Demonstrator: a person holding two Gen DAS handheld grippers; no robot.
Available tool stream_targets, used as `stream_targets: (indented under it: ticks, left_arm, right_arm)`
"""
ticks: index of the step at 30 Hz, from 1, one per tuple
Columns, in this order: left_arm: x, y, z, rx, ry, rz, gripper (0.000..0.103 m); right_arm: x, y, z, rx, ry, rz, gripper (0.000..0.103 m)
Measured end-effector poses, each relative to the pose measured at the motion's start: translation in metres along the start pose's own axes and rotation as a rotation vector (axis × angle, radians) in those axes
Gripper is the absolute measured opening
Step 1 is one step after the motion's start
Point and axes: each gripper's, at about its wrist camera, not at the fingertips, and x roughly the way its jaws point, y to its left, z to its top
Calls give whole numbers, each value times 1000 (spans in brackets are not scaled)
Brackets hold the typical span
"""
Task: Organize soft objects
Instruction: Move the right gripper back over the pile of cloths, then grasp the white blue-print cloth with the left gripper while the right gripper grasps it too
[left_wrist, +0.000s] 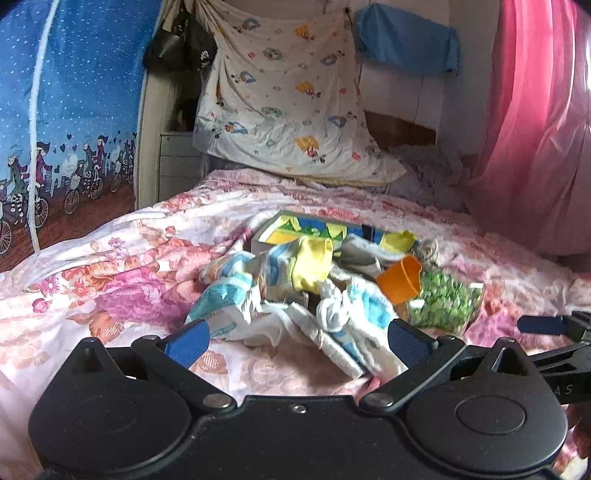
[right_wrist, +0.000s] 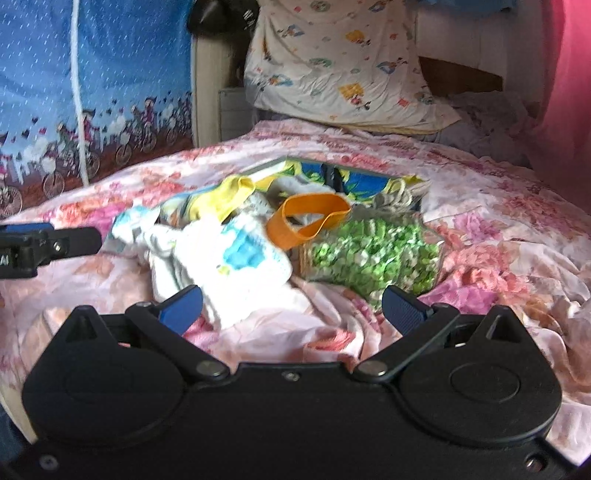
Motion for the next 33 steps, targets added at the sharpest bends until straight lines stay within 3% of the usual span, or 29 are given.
stream_targets:
  ticks: [5, 16, 21, 23, 28, 33]
  left_arm:
    - [9, 0, -2, 42, 60, -11, 102]
    - [24, 9, -3, -43, 138, -35, 102]
    - [33, 8, -1, -44, 151, -85, 98]
    - [37, 7, 0, -42, 156, -97, 95]
    - [49, 5, 1, -53, 176, -156, 86]
    - [66, 2, 1, -62, 224, -211, 68]
  right_arm:
    - [7, 11, -4, -43, 28, 25, 102]
    - [38, 41, -9, -212, 66, 44, 102]
    - [53, 54, -5, -292, 40, 53, 101]
    - [58, 58, -4, -322, 30, 58, 92]
    - [72, 64, -4, -376, 38, 82, 82]
    - [82, 77, -9, -440, 44, 107, 70]
